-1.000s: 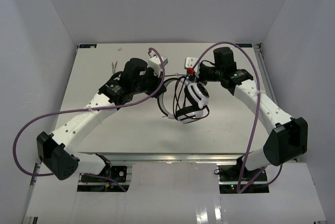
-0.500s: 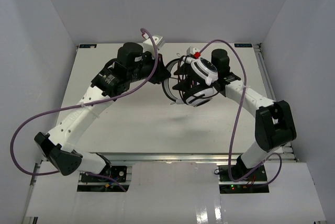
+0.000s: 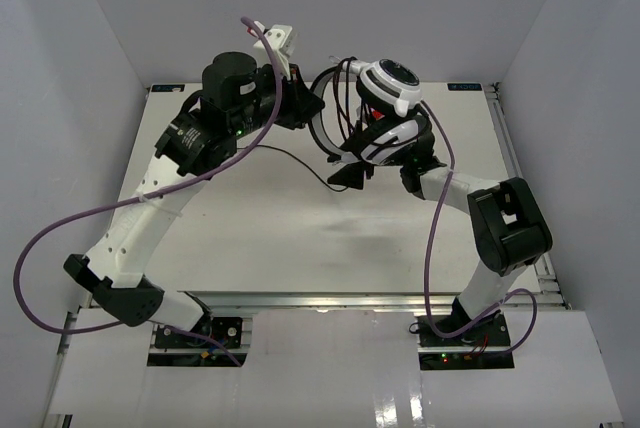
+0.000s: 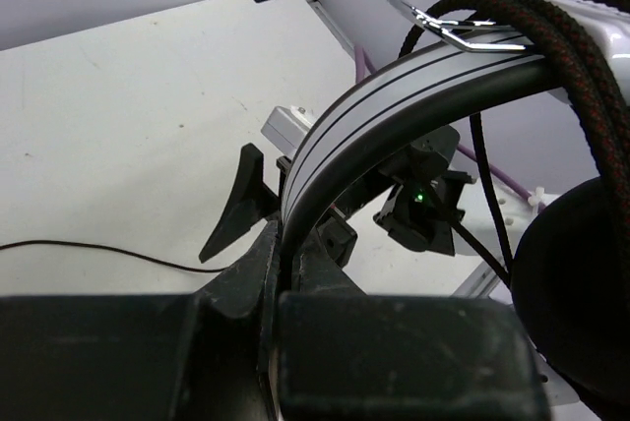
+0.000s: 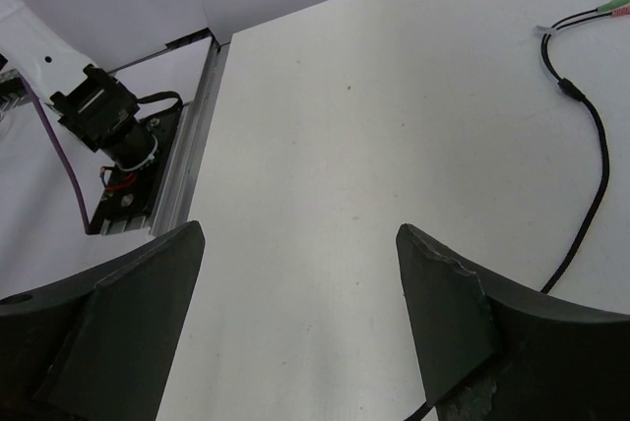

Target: Wrap the headphones

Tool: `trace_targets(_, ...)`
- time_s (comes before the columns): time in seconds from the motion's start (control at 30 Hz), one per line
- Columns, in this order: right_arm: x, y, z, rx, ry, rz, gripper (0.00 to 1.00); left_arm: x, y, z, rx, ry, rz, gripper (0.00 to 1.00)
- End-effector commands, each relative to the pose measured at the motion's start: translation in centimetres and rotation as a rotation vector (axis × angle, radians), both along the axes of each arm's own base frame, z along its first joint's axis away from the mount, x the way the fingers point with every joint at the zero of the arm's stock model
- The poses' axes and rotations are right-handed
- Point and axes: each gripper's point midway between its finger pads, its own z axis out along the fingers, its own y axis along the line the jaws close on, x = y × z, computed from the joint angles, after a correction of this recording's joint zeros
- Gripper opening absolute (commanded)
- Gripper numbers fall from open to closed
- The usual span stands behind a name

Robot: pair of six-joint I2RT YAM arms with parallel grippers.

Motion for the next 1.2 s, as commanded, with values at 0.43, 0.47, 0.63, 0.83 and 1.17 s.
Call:
trace_targets(0.43, -3.6, -1.0, -1.7, 0.052, 0.031, 0.059, 0.68, 1.1, 6.6, 10.2, -0.234, -0.166, 0.358, 0.00)
trace_targets(0.47, -3.7, -1.0, -1.7, 0.053, 0.036, 0.062, 0.67, 1.1, 6.9, 10.5, -0.244, -0.173, 0.372, 0.00)
trace_targets(0.63, -4.4, -1.2, -0.8, 0.083, 0.041, 0.075, 0.62, 1.3, 8.1, 12.1, -0.281, -0.204, 0.433, 0.00)
trace_targets(0.83, -5.9, -1.6, -0.2, 0.086, 0.031, 0.117, 0.48, 2.6, 9.8, 13.2, -0.288, -0.259, 0.529, 0.00)
trace_targets(1.17, -6.9, -2.5, 0.8, 0.006, -0.014, 0.092, 0.08, 9.3, 14.0, 9.0, -0.208, -0.221, 0.737, 0.00)
